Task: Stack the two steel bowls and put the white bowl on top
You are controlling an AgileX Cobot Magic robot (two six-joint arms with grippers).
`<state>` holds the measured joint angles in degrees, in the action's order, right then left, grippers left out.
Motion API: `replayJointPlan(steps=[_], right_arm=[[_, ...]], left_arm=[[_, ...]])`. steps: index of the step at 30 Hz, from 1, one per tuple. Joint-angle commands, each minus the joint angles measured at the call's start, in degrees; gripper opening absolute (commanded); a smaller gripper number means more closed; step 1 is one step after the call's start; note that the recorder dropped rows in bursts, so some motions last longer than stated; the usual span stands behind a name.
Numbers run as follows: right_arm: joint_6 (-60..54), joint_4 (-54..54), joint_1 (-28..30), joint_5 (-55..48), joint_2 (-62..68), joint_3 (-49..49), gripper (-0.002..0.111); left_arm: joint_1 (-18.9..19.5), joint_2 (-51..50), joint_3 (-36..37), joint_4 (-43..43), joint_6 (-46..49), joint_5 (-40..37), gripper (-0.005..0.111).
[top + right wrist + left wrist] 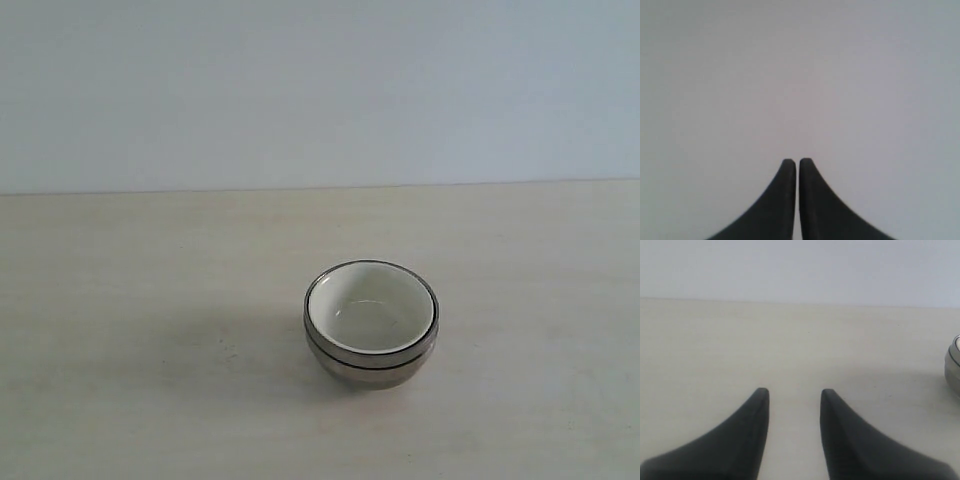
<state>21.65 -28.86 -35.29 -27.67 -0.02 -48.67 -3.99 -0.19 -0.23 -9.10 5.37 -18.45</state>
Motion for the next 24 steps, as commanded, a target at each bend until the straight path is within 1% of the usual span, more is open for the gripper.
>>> replayJointPlan(steps=[1, 4, 8, 10, 12, 14, 20, 24], right_arm=[[0.94, 1.38, 8.16, -0.02, 0.02, 0.94, 0.000], [0.94, 4.11, 14.91, 1.45, 0.02, 2.28, 0.000], [0.70, 12.12, 22.75, 6.13, 0.02, 4.87, 0.000], [0.04, 14.63, 25.76, 9.98, 0.02, 6.91, 0.000], [0.04, 14.95, 27.64, 12.73, 0.02, 8.85, 0.000], [0.77, 15.04, 28.97, 14.93, 0.02, 11.20, 0.000], [2.02, 15.19, 29.06, 18.94, 0.02, 19.21, 0.000], [2.27, 19.73, 29.06, 20.65, 0.02, 26.69, 0.000]], left_arm=[[0.16, 0.19, 0.23, -0.07, 0.16, 0.38, 0.032], [0.16, 0.19, 0.23, -0.07, 0.16, 0.38, 0.032], [0.16, 0.19, 0.23, -0.07, 0.16, 0.38, 0.032], [0.16, 0.19, 0.23, -0.07, 0.16, 0.38, 0.032], [0.16, 0.19, 0.23, -0.07, 0.16, 0.38, 0.032], [0.16, 0.19, 0.23, -0.07, 0.16, 0.38, 0.032], [0.16, 0.19, 0.23, -0.07, 0.16, 0.38, 0.032], [0.16, 0.19, 0.23, -0.07, 0.16, 0.38, 0.032]])
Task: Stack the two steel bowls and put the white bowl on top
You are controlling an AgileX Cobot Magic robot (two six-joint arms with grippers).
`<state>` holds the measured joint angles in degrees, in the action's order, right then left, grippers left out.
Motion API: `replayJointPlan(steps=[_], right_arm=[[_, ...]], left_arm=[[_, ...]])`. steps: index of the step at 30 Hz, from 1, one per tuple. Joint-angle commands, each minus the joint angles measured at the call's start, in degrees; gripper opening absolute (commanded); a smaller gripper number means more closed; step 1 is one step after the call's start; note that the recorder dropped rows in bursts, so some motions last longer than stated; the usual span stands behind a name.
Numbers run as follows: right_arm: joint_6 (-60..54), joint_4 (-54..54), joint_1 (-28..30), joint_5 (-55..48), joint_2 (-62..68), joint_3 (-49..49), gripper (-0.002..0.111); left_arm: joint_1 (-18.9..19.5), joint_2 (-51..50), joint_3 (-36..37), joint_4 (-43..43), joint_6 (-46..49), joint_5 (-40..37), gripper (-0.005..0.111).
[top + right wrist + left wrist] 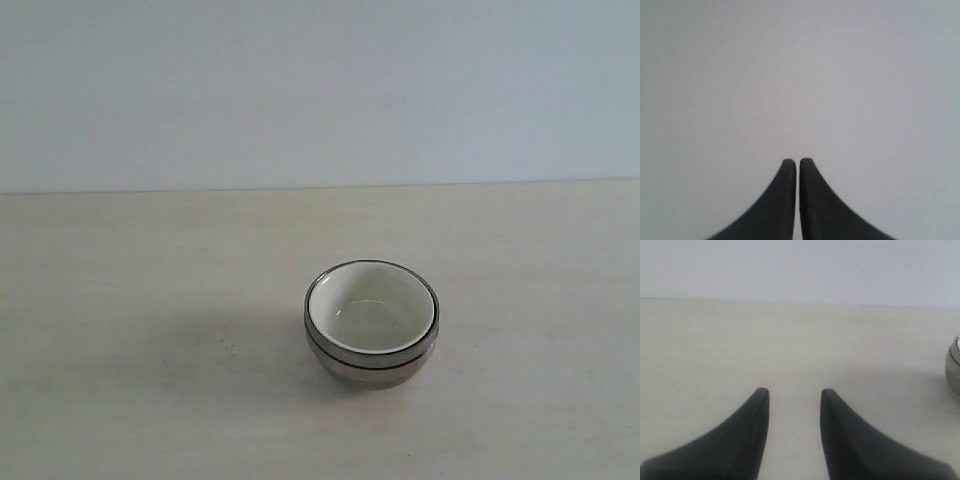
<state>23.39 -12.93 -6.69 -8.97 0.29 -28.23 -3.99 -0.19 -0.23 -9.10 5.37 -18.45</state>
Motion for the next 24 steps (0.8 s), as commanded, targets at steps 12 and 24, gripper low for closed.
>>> replayJointPlan(steps=[12, 24], right_arm=[[2.17, 7.20, 0.46, 15.70, -0.29, 28.23, 0.000], [2.17, 7.20, 0.46, 5.55, -0.29, 28.23, 0.000]], left_arm=[[0.16, 0.19, 0.23, -0.07, 0.16, 0.38, 0.032], [0.16, 0.19, 0.23, -0.07, 0.16, 0.38, 0.032]])
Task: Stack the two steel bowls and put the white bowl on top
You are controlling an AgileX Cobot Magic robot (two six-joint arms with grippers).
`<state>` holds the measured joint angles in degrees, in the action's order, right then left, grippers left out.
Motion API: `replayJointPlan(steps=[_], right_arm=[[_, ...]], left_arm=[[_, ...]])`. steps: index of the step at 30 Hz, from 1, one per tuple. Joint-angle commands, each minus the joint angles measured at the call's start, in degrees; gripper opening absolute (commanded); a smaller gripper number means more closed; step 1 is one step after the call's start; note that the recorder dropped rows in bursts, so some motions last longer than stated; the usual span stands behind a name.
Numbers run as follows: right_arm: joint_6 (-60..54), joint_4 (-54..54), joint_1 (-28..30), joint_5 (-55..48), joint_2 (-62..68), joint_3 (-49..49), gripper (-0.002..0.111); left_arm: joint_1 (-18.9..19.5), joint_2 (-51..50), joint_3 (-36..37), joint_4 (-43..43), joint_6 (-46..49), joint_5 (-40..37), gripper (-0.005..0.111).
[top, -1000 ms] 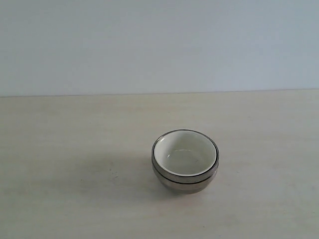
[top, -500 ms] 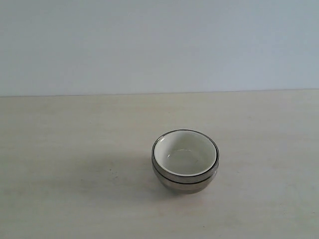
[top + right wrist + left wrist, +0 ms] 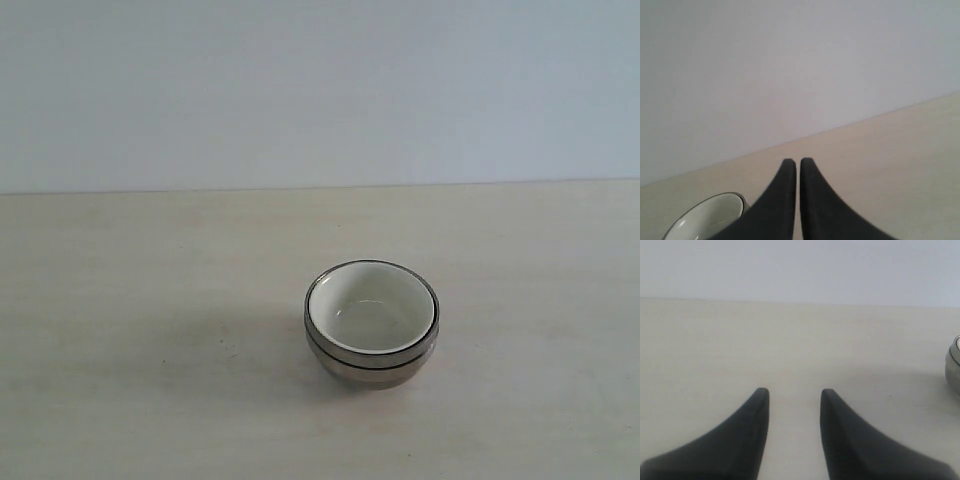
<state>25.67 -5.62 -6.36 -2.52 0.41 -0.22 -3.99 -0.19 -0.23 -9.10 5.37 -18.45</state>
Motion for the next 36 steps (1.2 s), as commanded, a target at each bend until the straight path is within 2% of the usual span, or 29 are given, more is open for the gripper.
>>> replayJointPlan(steps=[1, 22, 29, 33, 36], right_arm=[[-0.12, -0.11, 0.13, -0.91, -0.41, 0.22, 0.000], [-2.66, -0.11, 0.13, -1.20, -0.41, 0.22, 0.000], [-13.57, -0.11, 0.13, -3.53, -0.41, 0.22, 0.000], [-27.38, 5.62, 0.13, -11.05, -0.41, 0.22, 0.000], [-31.34, 7.87, 0.13, -14.46, -0.41, 0.22, 0.000]], left_arm=[[0.16, 0.19, 0.23, -0.07, 0.16, 0.38, 0.032], [0.16, 0.19, 0.23, -0.07, 0.16, 0.38, 0.032], [0.16, 0.19, 0.23, -0.07, 0.16, 0.38, 0.032], [0.16, 0.19, 0.23, -0.07, 0.16, 0.38, 0.032], [0.16, 0.19, 0.23, -0.07, 0.16, 0.38, 0.032]])
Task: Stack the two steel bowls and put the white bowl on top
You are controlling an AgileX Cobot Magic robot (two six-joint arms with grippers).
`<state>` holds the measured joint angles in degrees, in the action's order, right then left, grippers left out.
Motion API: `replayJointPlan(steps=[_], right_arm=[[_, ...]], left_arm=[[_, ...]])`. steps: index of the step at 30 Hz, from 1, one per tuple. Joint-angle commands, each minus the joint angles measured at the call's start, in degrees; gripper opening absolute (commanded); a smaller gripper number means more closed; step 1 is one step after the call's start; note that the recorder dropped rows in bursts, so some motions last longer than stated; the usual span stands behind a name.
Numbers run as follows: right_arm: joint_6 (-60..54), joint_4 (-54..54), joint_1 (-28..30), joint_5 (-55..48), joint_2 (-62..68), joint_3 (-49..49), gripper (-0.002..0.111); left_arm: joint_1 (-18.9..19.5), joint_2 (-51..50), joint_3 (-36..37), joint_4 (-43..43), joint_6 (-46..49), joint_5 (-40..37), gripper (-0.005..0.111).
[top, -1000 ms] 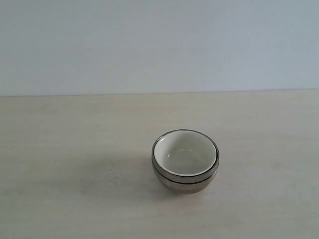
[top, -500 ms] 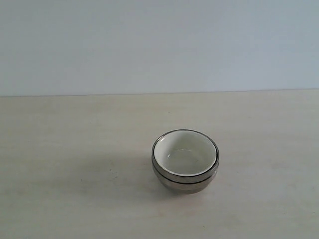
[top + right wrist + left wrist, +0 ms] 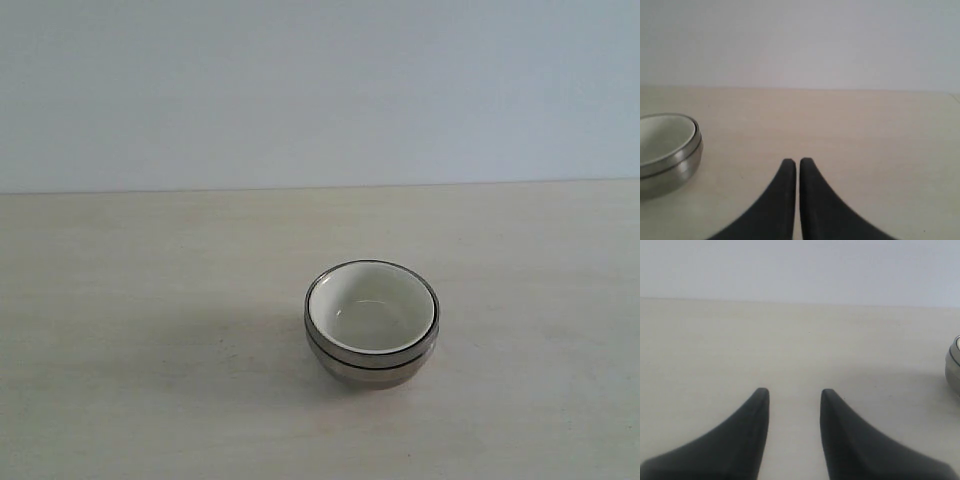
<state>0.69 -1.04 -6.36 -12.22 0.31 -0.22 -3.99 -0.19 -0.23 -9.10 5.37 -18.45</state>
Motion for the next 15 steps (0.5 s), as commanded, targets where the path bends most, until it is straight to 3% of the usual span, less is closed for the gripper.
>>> replayJointPlan(steps=[1, 15], right_arm=[[-6.86, 3.29, 0.13, -5.73, -0.31, 0.22, 0.000], [-5.30, 3.42, 0.13, -6.77, -0.31, 0.22, 0.000]], left_arm=[[0.16, 0.19, 0.23, -0.07, 0.16, 0.38, 0.032], [0.16, 0.19, 0.23, -0.07, 0.16, 0.38, 0.032]])
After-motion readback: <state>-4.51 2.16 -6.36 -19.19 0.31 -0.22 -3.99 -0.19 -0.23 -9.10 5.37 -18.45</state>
